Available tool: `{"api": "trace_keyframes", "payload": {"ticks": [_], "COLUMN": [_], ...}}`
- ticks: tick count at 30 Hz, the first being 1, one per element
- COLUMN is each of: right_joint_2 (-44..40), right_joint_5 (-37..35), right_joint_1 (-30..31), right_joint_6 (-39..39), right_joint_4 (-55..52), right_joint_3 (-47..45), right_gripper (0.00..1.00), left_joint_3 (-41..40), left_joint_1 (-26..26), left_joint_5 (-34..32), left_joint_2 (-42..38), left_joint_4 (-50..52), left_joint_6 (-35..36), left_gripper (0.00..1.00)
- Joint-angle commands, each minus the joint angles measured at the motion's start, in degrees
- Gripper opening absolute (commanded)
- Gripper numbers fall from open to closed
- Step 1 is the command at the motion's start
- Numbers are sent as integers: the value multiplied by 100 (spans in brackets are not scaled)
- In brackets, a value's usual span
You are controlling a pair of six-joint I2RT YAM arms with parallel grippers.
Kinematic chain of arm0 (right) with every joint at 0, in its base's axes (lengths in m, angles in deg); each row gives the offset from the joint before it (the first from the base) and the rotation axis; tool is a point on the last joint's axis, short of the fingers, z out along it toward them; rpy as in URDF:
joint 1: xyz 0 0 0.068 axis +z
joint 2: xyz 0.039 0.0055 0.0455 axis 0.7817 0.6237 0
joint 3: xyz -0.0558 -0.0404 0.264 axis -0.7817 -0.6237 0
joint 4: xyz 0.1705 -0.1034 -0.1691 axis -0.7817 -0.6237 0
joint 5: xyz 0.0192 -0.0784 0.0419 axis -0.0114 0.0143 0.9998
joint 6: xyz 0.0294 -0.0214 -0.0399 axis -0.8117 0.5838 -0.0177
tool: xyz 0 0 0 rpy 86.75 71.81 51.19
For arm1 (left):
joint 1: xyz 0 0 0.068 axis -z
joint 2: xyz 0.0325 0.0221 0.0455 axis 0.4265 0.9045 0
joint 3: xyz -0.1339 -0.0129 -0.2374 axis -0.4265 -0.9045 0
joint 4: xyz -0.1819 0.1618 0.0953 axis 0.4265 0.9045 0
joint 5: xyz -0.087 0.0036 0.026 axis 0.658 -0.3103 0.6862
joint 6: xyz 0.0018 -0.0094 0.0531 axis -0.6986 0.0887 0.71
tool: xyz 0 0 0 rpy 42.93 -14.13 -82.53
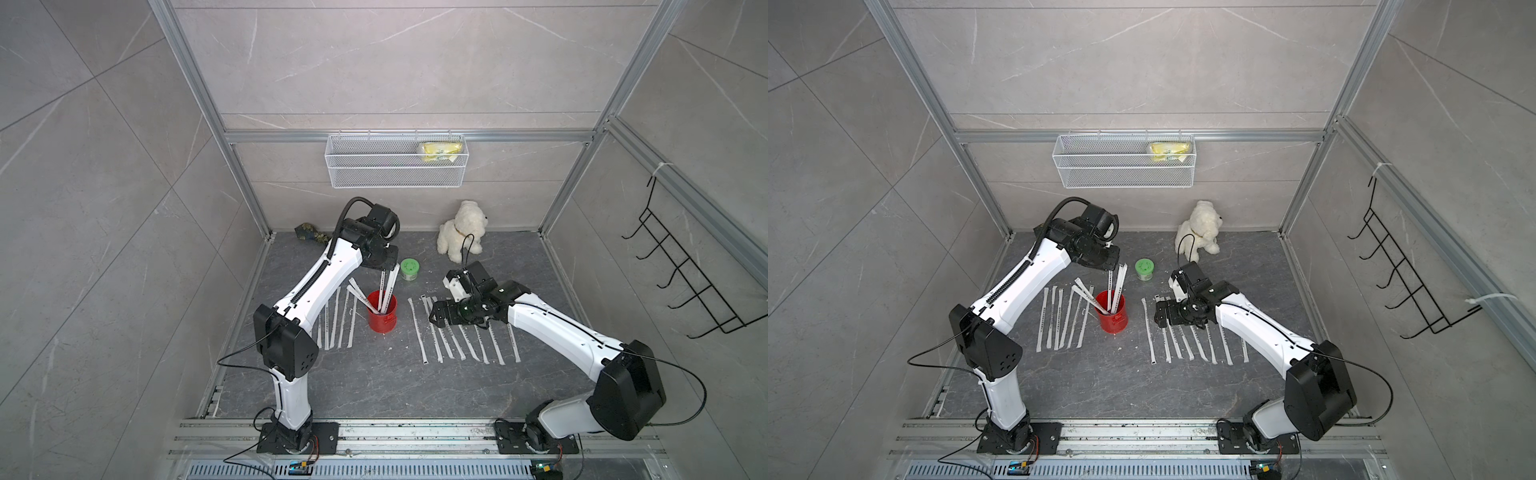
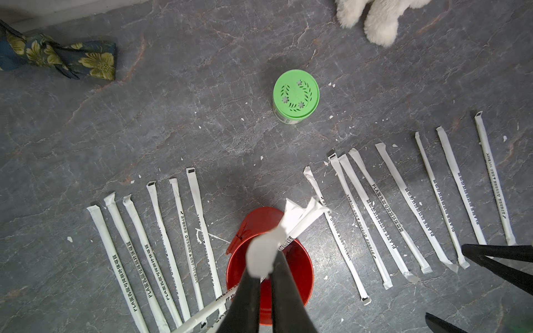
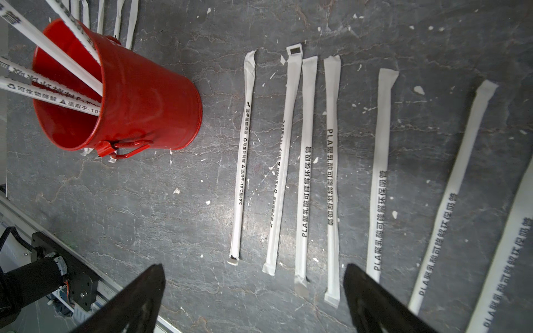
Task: Take the straws out of the storage container
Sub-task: Pick up the straw from the container, then place the straw at the center of the board.
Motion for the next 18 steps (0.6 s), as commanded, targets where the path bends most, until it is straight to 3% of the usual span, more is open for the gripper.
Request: {"api": "trace_keyframes", "payload": {"ticks": [1,11,18], "right_joint_2": [-190,-267,-249], "right_joint_5": [41,79,163], "right_joint_1": [-22,-21,-22], "right_joint_6": [86,95,148], "right_joint_4": [-128,-68,4], "right_joint_3": [132,143,128], "right_gripper": [100,100,100], "left_joint_3": [245,975,2252], "left_joint_1": [10,-63,-194], "left_joint_5": [-115,-258,-214], "left_joint_2": [-324,-604,-510], "left_joint_4": [292,577,1284], "left_joint_6": [154,228,262], "left_gripper": [12,12,12]}}
